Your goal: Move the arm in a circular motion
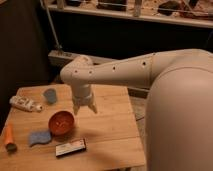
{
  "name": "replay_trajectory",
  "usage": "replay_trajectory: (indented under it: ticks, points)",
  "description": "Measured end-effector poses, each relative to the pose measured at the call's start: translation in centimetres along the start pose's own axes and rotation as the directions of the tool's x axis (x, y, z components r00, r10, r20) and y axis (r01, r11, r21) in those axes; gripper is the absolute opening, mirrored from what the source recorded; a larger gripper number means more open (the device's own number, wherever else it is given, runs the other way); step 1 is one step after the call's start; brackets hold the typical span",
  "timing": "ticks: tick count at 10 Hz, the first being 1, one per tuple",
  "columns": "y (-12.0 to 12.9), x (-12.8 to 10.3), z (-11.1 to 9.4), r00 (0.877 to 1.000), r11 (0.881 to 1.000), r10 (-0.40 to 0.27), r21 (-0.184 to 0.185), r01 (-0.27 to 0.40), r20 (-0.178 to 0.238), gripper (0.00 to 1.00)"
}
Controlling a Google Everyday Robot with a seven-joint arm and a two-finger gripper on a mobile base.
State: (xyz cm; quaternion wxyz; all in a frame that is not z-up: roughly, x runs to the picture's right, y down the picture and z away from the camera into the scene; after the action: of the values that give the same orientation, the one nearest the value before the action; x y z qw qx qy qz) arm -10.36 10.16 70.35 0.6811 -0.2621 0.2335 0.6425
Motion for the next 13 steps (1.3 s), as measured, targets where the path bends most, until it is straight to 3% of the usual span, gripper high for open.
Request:
replay_trajectory:
  ticks: [9, 13]
  points:
    - [0.0, 0.0, 0.0, 1.000, 1.000, 0.000, 0.000, 0.000, 0.000, 0.65]
    - [0.5, 0.1, -1.7, 1.000, 1.000, -0.025, 0.013, 0.025, 0.006, 0.65]
